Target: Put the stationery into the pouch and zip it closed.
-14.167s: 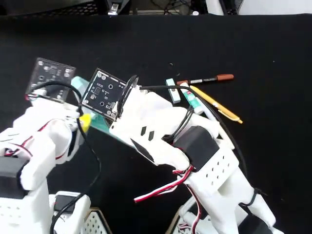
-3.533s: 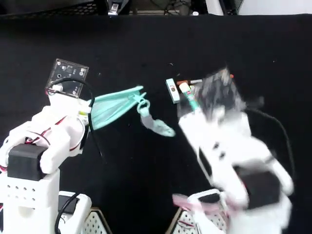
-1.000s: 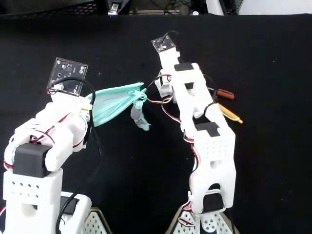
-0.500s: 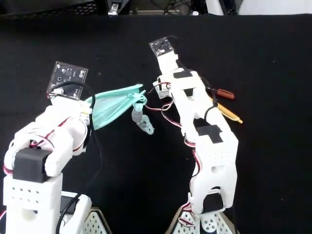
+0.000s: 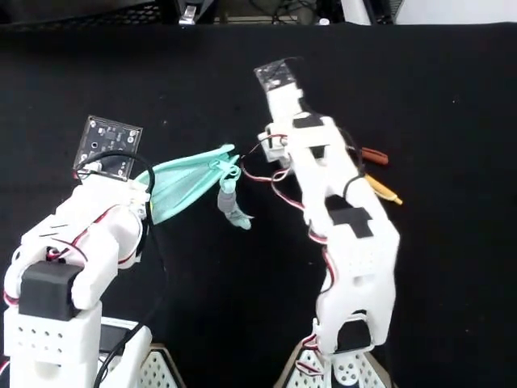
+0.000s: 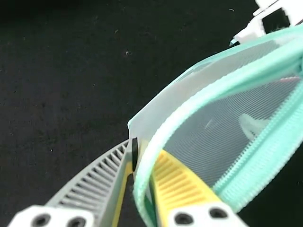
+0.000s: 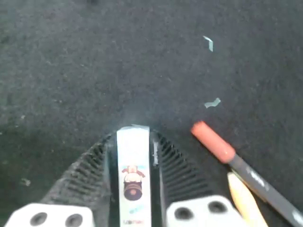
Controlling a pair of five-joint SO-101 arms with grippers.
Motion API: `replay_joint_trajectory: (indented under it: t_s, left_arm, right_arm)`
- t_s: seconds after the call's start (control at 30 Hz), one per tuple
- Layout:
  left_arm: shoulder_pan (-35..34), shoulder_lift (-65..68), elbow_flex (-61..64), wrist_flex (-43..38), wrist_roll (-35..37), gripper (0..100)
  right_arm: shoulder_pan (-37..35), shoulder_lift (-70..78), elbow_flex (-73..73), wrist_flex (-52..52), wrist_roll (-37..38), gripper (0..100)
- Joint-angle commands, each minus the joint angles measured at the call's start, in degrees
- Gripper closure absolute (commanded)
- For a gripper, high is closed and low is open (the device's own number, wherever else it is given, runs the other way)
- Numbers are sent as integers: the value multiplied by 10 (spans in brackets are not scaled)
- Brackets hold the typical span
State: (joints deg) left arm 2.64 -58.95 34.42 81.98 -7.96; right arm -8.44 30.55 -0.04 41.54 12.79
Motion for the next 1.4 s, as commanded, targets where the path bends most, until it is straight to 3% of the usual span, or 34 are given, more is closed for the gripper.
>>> replay_joint_trajectory:
  t_s: [0.0,0.27,0.43,0.6,0.93,1.17,1.37]
  left_arm:
    - [5,1,11,7,4,967]
    - [4,2,12,5,6,969]
    - [4,2,30,-3,4,968]
    - [3,2,82,-51,4,967]
    - [0,2,86,-53,4,968]
    - [0,11,52,-6,-21,970]
    - [0,91,22,17,-25,970]
  right_arm:
    - [22,-129,38,32,-18,986]
    - [26,-419,243,94,-24,985]
    - [23,-523,342,132,-24,985]
    - [15,-529,416,153,-24,985]
    - [-66,-528,501,153,12,980]
    - [-65,-426,503,150,12,784]
    - [-68,-357,465,153,12,790]
